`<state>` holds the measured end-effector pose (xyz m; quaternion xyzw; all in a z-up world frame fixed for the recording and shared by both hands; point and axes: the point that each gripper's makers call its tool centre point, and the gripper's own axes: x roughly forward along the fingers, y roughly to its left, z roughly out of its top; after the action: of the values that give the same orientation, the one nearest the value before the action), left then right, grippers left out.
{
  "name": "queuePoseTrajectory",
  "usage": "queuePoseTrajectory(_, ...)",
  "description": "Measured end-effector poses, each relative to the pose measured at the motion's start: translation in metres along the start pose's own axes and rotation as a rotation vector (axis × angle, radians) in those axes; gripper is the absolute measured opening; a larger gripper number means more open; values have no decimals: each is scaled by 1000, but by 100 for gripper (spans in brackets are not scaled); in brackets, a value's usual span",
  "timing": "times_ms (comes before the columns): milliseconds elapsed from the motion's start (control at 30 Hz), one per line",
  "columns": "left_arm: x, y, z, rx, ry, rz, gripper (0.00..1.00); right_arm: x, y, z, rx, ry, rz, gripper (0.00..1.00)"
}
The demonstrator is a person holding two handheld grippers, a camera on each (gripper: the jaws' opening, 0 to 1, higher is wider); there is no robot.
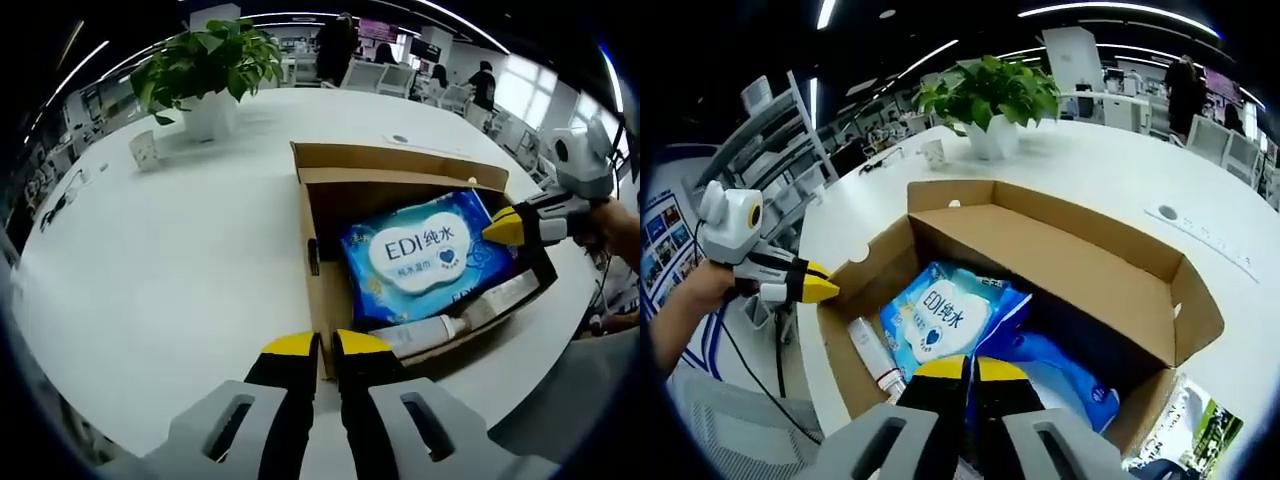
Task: Operate the shoe box by opening the lid, removing the specified soft item, and placing it in the target area until the item is outside and the box remains undamaged.
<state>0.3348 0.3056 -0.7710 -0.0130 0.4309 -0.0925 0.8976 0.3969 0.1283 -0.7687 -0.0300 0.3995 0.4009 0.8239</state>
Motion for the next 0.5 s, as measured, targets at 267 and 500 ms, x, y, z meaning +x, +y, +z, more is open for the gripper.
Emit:
queuePoseTrajectory(267, 1, 0, 0, 32, 22, 11, 5, -16, -4, 0, 21, -29, -2, 0)
queuePoseTrajectory(500, -4, 0, 4, 73, 29, 26, 5, -21, -6, -1, 27, -41, -6, 0)
